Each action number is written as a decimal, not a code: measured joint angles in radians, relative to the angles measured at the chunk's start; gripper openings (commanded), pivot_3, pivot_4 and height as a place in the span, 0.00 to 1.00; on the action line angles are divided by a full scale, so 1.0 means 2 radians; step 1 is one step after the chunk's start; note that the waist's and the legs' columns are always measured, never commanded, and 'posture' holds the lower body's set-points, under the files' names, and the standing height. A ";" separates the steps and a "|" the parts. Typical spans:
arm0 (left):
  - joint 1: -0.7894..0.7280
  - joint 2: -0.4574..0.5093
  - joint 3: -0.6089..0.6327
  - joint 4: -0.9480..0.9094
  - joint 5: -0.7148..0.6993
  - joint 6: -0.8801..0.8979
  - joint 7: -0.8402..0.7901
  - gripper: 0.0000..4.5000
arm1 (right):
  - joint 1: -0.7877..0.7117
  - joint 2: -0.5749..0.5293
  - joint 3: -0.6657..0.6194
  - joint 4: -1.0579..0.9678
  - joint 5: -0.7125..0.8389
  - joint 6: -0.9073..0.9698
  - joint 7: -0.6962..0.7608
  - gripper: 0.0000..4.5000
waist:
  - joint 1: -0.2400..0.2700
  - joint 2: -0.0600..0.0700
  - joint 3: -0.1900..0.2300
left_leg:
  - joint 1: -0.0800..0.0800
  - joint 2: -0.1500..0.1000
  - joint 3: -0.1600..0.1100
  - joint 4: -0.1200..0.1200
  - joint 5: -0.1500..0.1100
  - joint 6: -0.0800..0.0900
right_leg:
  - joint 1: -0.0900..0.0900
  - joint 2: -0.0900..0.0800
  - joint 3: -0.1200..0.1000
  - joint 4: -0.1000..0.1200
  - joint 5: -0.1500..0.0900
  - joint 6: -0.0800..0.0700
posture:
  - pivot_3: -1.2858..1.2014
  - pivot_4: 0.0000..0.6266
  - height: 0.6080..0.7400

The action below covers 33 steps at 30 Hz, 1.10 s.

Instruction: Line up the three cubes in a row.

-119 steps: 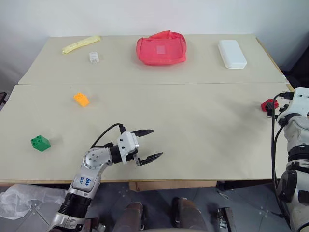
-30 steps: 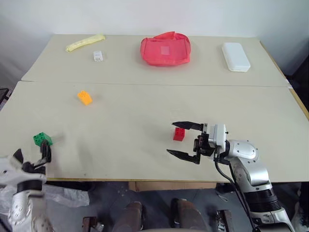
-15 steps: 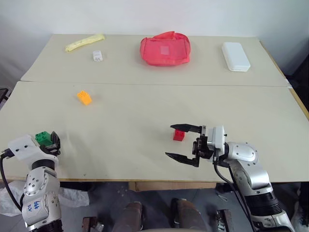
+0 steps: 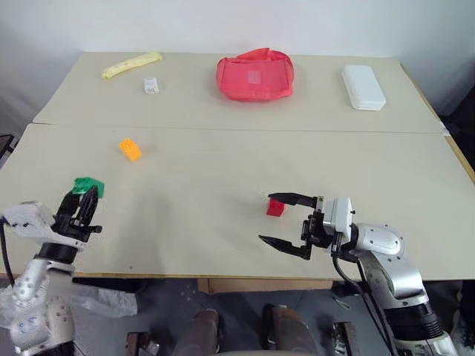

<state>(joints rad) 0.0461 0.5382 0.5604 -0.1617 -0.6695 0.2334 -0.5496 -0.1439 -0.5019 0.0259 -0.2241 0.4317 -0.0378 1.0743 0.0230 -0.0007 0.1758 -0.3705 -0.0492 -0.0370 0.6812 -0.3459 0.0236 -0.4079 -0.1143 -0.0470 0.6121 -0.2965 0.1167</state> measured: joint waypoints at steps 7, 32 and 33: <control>-0.197 0.153 -0.244 0.131 0.116 -0.090 -0.347 0.33 | 0.019 -0.020 -0.055 -0.023 0.027 0.032 -0.040 1.00 | 0.000 0.004 0.000 | 0.000 -0.001 -0.001 -0.001 0.000 0.000 | 0.001 0.000 -0.001 0.000 0.000 0.000 | 0.52 0.24 1.00; -0.458 -0.057 -0.325 0.587 0.244 -0.334 -0.442 0.68 | 0.122 -0.033 -0.073 -0.118 0.010 0.041 -0.100 1.00 | 0.001 0.001 0.002 | -0.001 -0.003 0.004 0.001 0.001 0.004 | -0.001 0.002 -0.002 0.004 0.001 0.003 | 0.52 0.24 1.00; -0.458 -0.056 -0.317 0.587 0.242 -0.334 -0.433 0.75 | 0.119 -0.033 -0.071 -0.117 0.010 0.041 -0.099 1.00 | 0.001 0.001 0.002 | -0.001 -0.003 0.004 0.001 0.001 0.004 | -0.001 0.002 -0.002 0.004 0.001 0.003 | 0.52 0.24 1.00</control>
<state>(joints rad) -0.8696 0.4254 -0.0734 1.0122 -0.1853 -0.4351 -1.4163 0.0939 -0.5671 -0.1157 -0.4584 0.4510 0.0437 0.8772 0.0248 0.0003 0.1797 -0.3716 -0.0557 -0.0290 0.6832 -0.3440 0.0317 -0.4108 -0.1109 -0.0509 0.6206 -0.2938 0.1218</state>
